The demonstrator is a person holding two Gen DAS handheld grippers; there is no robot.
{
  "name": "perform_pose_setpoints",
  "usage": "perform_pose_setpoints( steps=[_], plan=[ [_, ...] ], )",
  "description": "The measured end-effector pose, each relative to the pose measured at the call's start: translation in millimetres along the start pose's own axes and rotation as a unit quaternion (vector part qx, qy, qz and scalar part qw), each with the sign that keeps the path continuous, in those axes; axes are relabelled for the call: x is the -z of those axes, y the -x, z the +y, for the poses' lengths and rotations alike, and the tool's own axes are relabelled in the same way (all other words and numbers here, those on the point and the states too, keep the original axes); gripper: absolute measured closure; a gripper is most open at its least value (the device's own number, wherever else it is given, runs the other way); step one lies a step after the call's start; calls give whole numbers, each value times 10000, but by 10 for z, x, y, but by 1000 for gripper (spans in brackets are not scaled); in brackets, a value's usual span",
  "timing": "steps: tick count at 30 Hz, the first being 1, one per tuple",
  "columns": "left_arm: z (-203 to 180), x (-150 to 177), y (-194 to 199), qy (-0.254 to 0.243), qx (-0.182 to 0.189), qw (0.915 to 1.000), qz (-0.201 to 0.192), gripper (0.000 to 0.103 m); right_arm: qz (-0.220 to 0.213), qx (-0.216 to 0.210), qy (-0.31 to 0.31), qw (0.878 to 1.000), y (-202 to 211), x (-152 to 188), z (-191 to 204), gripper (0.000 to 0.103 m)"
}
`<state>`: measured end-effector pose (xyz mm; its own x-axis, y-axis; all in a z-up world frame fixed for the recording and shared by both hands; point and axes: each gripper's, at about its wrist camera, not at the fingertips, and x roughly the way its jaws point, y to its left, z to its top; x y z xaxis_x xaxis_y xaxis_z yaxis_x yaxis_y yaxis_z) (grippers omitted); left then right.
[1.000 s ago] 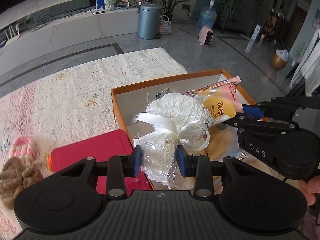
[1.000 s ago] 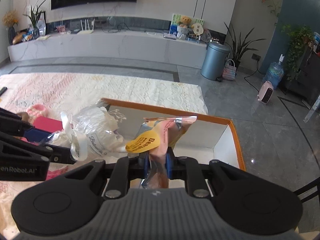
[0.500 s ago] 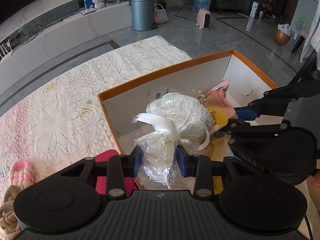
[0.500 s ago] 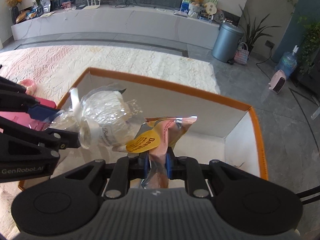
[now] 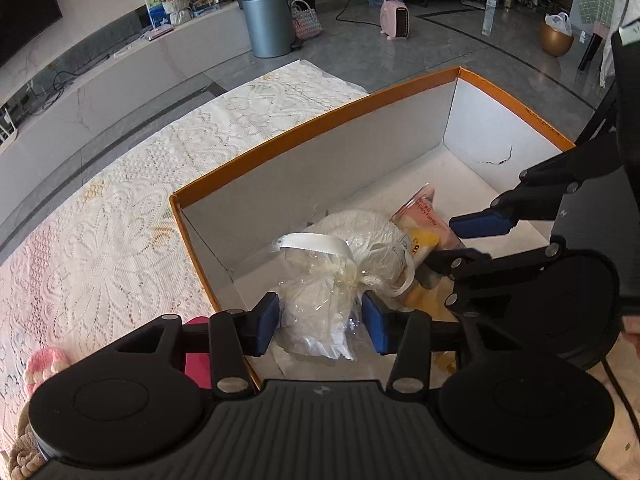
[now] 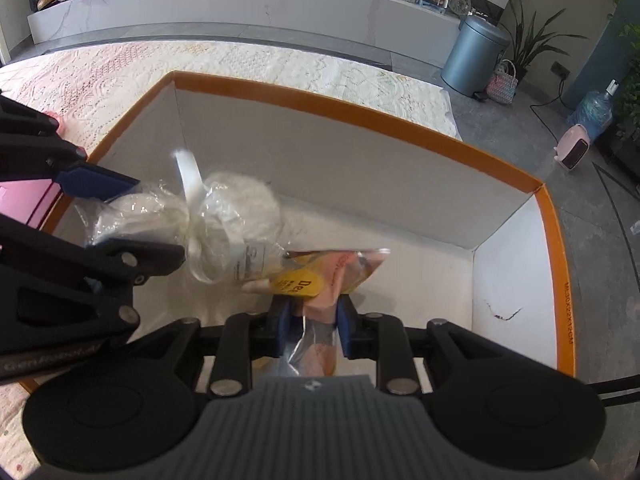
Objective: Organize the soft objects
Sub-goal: 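Open the left tool to drop the plastic bag while the right tool drops the packet, then withdraw both tools from the box back over the bed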
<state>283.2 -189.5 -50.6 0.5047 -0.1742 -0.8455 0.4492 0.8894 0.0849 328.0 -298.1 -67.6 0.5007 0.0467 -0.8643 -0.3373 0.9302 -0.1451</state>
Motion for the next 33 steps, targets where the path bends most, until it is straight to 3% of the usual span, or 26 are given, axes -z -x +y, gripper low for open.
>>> perform_pose_setpoints(
  steps=[3,7,13,15,17,24,33],
  plan=[
    [-10,20,32,-105,-81,9998,-131,40,-54,55,20,10000,46,9,-17,64],
    [12,23,128,-48,-20,9995,-307,31,-99,114,90,9998,133,32,-38,60],
    [75,59,323,207,57,9983,-550,30,-248,193,0,9995,306,42,-66,48],
    [100,89,402,276,110,9975,-647,30,-291,208,-46,9993,374,78,-39,36],
    [125,125,485,337,132,9967,-726,30,-317,301,-34,9990,437,113,18,31],
    [270,333,807,705,108,9917,-1071,30,-760,411,-473,9951,811,249,181,25],
    [565,914,1290,1337,-128,9772,-1645,32,-1780,226,-1243,9759,1219,424,747,18]
  ],
)
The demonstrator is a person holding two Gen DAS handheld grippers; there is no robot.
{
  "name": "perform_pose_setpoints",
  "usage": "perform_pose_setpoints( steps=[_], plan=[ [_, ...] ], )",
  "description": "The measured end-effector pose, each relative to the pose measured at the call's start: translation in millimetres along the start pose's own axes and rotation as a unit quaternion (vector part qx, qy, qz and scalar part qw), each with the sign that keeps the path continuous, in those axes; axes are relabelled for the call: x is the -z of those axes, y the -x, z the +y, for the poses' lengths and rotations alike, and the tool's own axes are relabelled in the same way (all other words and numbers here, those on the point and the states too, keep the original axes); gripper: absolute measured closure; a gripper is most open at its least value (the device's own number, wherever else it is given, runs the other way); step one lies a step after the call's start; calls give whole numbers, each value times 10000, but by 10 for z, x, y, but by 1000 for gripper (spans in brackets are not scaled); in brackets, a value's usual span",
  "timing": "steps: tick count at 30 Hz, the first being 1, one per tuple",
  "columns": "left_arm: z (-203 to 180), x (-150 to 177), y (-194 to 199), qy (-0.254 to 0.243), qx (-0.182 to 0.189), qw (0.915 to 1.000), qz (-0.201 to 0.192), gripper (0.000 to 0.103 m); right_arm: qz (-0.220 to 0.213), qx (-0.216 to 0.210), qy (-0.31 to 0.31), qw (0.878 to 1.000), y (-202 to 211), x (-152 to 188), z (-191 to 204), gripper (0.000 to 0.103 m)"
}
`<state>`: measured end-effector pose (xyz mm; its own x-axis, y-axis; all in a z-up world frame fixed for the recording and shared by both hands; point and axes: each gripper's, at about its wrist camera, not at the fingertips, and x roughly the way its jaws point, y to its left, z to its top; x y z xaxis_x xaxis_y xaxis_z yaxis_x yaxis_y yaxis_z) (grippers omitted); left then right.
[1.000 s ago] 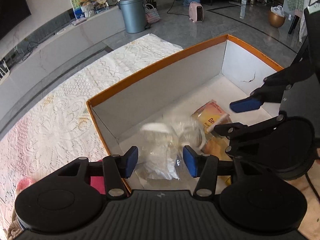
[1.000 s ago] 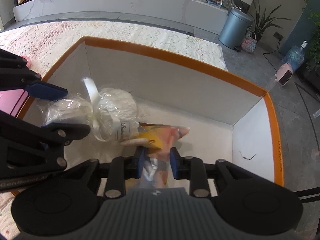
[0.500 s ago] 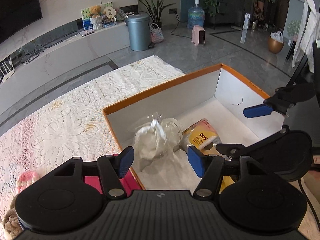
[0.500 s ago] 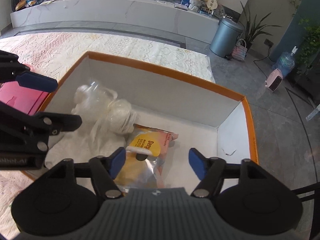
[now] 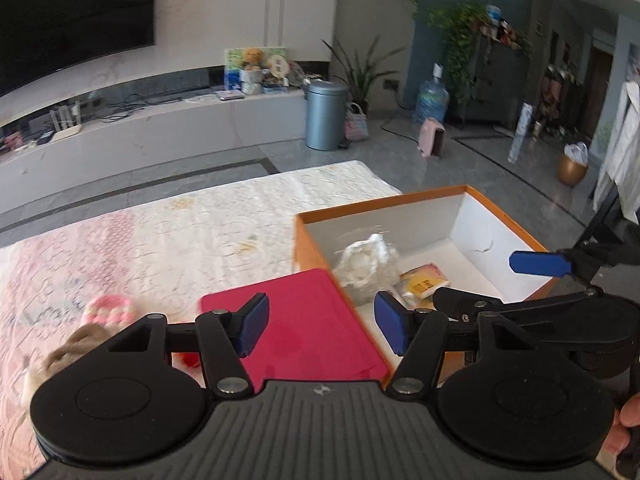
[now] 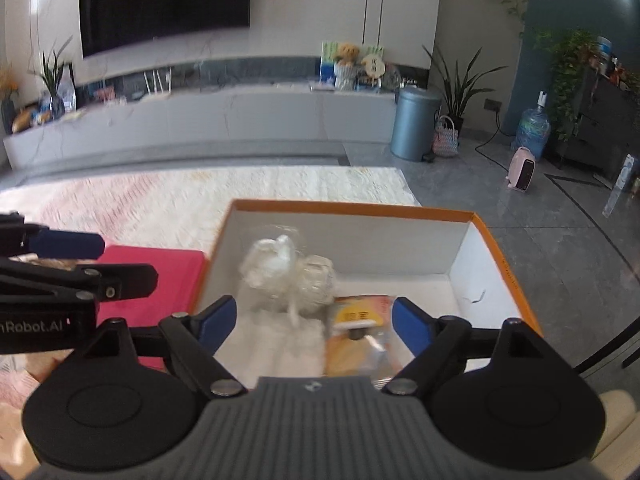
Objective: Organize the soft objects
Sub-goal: 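Withdraw both tools from the box back over the bed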
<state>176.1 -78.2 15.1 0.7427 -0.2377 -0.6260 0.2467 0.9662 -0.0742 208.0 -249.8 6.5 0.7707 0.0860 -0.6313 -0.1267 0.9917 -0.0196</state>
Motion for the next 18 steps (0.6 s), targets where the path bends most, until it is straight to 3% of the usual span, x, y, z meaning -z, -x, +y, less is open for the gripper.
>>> perform_pose_setpoints(
  steps=[6,11,18],
  plan=[
    [575,328,338,688,-518,9960,-225,32,-513,-15,1,9987,162,208,534,18],
    [1034,623,439,972,-1089,9893,-49,36,-822,-81,101,9965,207,382,1021,19],
    [1423,975,588,1127,-1431,9832,90,38,-963,-209,696,9927,124,584,1662,29]
  ],
)
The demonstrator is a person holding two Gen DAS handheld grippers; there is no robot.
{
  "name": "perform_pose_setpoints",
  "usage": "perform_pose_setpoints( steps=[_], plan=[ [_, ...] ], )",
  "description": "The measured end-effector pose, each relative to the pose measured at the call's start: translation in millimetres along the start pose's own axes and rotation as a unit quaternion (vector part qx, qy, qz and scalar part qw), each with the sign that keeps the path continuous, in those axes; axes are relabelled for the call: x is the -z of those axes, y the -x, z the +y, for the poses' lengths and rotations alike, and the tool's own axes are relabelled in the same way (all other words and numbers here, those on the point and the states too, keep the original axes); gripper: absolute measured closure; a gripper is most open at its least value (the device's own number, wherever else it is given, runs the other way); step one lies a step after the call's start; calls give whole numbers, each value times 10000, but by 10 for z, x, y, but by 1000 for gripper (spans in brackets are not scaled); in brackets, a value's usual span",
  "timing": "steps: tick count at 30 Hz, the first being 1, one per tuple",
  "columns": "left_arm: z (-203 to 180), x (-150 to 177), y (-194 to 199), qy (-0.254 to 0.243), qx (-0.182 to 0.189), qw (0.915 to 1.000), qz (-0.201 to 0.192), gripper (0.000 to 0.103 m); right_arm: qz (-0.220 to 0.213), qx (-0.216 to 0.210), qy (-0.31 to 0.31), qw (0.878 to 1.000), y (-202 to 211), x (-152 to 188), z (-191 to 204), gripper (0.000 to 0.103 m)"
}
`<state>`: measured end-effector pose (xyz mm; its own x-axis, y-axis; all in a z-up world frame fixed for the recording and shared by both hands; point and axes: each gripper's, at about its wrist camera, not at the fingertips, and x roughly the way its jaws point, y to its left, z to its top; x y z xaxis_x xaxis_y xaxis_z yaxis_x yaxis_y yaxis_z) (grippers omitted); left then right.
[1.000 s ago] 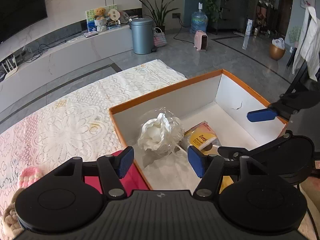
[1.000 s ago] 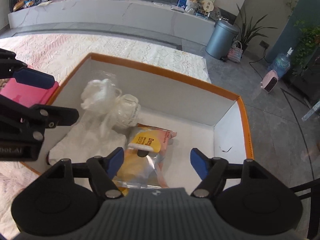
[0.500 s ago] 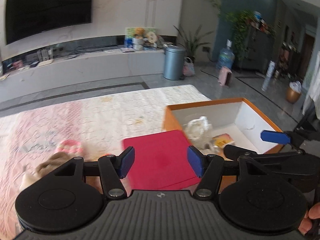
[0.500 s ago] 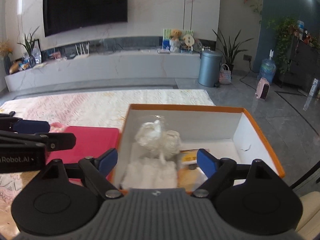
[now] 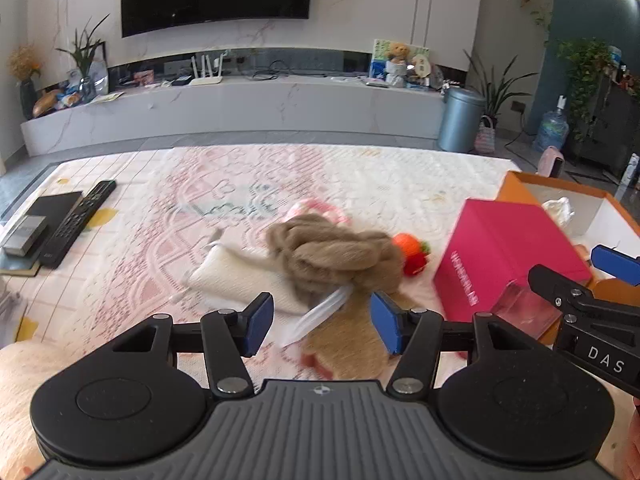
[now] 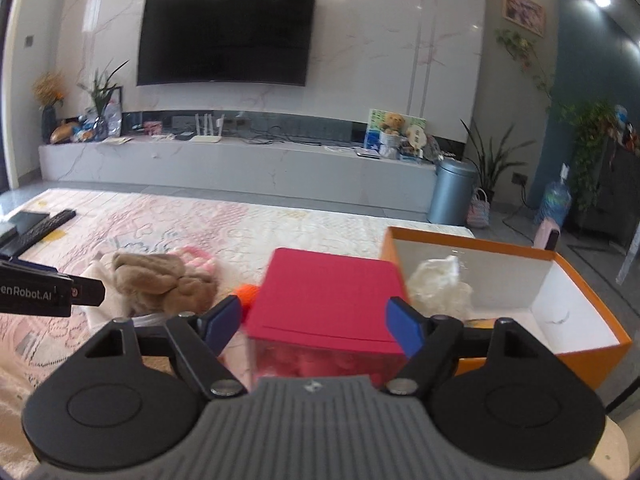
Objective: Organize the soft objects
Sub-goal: 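Withdraw both tools from the box back over the bed, then grasp the cream towel with the left tool while the right tool grasps the brown plush cloth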
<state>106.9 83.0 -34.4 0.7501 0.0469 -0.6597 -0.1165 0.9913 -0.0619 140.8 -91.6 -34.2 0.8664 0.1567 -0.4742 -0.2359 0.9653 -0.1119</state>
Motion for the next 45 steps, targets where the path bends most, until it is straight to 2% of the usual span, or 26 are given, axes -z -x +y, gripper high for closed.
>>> perform_pose_setpoints(
  steps=[3,8,12,21,29,32,33,36,41,43,45],
  plan=[
    [119,76,-22,104,-44,9999,66,38,81,-194,247,9995,-51,42,223,38],
    [211,201,-138,141,-102,9996,238,42,268,-449,558,9971,-184,83,451,44],
    [293,234,-223,321,-26,9988,369,43,227,-458,842,9951,-266,66,601,44],
    [506,155,-278,923,99,9947,449,46,262,-788,789,9934,-556,-64,705,50],
    [591,2,-396,833,114,9952,495,48,337,-1135,1186,9859,-811,-183,858,50],
    [658,-67,-472,819,-2,9950,577,48,560,-1411,1500,9770,-939,-194,936,45],
    [682,-83,-502,810,-32,9948,623,48,596,-1474,1632,9737,-975,-195,972,40],
    [750,-132,-589,798,-83,9940,750,48,587,-1489,1942,9678,-1078,-202,1078,32],
    [878,-178,-709,939,-188,9923,781,43,755,-1577,2122,9615,-1299,-281,1191,32],
    [945,-176,-775,1077,-185,9904,849,43,910,-1690,2003,9608,-1383,-296,1202,35],
    [996,-163,-837,1205,-178,9883,923,43,1053,-1784,1886,9600,-1437,-293,1200,42]
  ],
)
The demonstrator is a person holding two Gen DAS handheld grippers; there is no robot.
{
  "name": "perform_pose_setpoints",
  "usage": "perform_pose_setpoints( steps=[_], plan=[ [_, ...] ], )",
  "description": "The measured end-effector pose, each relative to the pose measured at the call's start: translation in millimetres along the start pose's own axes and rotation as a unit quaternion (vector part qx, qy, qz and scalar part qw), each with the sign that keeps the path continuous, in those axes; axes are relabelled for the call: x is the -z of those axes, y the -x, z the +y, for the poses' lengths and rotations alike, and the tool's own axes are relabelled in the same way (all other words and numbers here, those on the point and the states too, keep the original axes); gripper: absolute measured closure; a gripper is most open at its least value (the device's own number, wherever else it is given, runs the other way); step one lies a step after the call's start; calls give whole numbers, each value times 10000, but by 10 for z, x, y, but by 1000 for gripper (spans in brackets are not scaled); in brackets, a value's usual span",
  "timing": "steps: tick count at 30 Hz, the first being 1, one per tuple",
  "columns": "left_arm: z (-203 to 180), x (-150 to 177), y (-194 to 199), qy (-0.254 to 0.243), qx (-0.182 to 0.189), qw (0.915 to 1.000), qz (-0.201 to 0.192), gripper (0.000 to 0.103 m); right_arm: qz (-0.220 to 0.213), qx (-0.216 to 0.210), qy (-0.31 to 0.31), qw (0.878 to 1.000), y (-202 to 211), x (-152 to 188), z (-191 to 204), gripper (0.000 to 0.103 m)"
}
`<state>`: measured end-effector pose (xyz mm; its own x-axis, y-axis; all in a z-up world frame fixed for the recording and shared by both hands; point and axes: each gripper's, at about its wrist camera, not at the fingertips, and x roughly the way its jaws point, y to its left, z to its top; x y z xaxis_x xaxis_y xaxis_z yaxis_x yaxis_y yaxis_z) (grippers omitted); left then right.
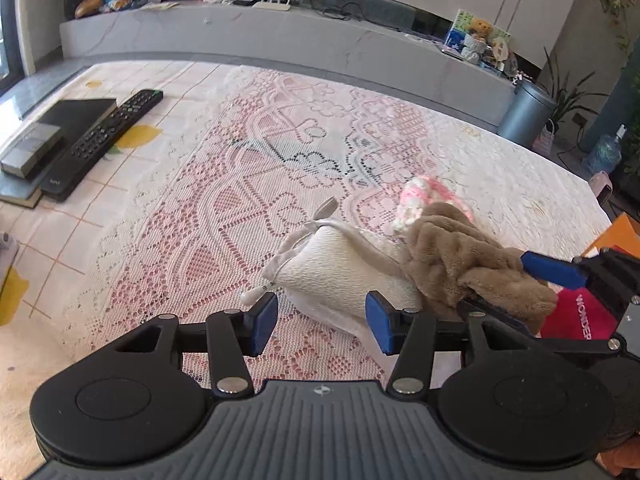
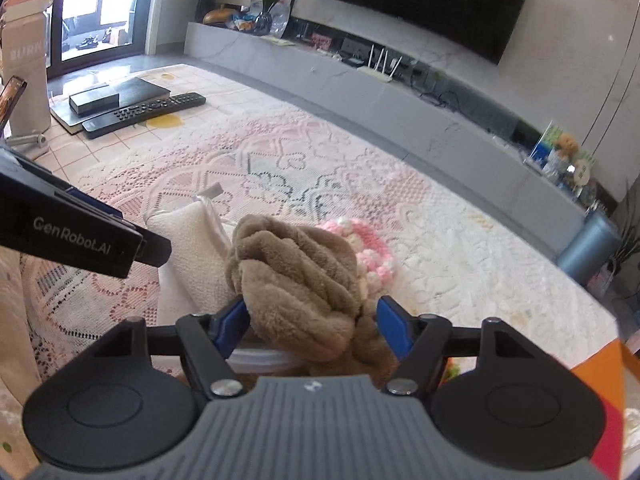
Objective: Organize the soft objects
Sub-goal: 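Grasp the cream towel with the left tool while the right tool grasps the brown plush cloth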
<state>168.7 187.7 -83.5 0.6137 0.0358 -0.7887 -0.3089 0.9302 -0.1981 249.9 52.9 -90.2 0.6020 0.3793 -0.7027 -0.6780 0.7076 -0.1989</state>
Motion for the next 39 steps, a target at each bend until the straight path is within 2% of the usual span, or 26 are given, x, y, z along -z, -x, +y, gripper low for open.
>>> perform_pose_setpoints(
  steps=[2,3,6,11,12,16,17,20,22,23,24,25,27,33,35,37,39],
  plan=[
    [62,-10,-65,208,78,9997,86,42,38,-45,-110,9999,-35,4,-15,45],
    [85,-15,-92,282,92,9995,110,40,62,-56,-144,9999,-46,4,-19,51],
    [140,-41,-168,454,183,9987,147,38,138,-121,-265,9995,-74,-1,-46,58],
    [187,-103,-279,608,217,9979,108,37,180,-160,-283,9993,-92,1,-50,60],
    [194,-112,-281,627,233,9977,52,39,183,-158,-275,9993,-93,2,-47,60],
    [178,-140,-211,553,416,9971,-330,59,192,-186,-328,9991,-96,7,-62,60],
    [165,-147,-193,522,511,9965,-409,62,194,-202,-354,9990,-98,6,-70,60],
    [93,-164,-191,387,688,9958,-465,63,212,-250,-466,9984,-109,-4,-104,60],
    [60,-149,-252,352,504,9976,-319,63,226,-270,-532,9980,-118,-7,-120,60],
    [58,-141,-263,352,340,9983,-308,61,230,-270,-535,9979,-122,-8,-118,60],
    [64,-139,-255,365,189,9986,-345,55,233,-263,-527,9980,-122,-9,-114,60],
    [82,-137,-238,392,94,9983,-417,42,237,-259,-534,9980,-123,-10,-114,60],
    [115,-134,-213,471,-4,9975,-531,29,258,-281,-628,9973,-133,-8,-130,60],
    [127,-128,-364,483,-17,9987,-189,29,332,-376,-1149,9921,-162,-25,-235,60],
    [128,-136,-373,497,14,9985,-224,30,348,-404,-1328,9897,-158,-26,-261,61],
    [123,-140,-372,500,71,9983,-287,43,368,-449,-1469,9875,-159,-27,-296,61],
    [110,-144,-349,469,145,9980,-396,51,385,-484,-1540,9861,-157,-26,-317,61]
  ],
)
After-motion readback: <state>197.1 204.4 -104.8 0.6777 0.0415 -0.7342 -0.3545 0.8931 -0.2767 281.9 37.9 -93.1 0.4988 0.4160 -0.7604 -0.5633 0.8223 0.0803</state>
